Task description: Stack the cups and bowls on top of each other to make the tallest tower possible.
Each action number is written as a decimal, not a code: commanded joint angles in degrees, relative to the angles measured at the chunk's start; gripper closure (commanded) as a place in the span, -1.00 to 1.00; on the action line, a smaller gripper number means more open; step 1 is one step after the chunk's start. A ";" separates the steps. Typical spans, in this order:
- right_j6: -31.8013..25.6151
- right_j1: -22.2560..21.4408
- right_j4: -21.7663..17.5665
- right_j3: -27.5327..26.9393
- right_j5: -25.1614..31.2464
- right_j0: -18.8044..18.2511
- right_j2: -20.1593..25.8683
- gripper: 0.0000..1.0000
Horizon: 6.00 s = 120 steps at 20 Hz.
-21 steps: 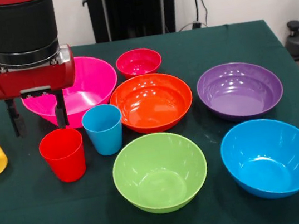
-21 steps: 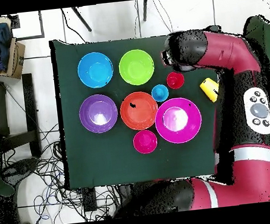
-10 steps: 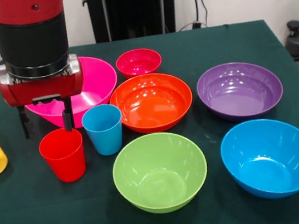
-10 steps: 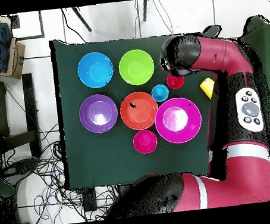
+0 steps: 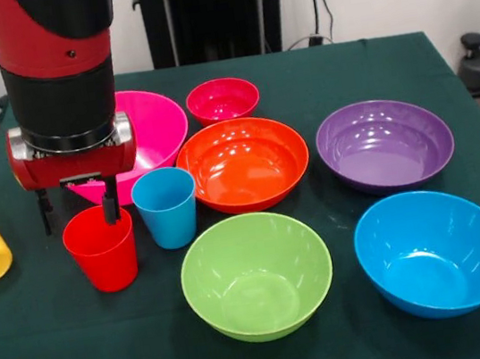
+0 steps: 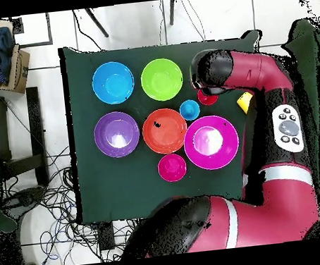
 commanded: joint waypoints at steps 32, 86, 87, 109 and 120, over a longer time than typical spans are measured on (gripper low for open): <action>-0.21 8.40 -3.18 1.84 -9.98 1.05 -1.69 -1.00; 1.82 -6.60 4.31 8.83 8.59 2.69 0.63 1.00; 2.02 -6.38 4.22 8.69 8.55 2.86 0.52 1.00; 7.12 0.87 5.55 -0.84 6.03 4.64 1.00 1.00; 13.03 8.85 8.11 -16.02 10.28 7.48 -0.53 1.00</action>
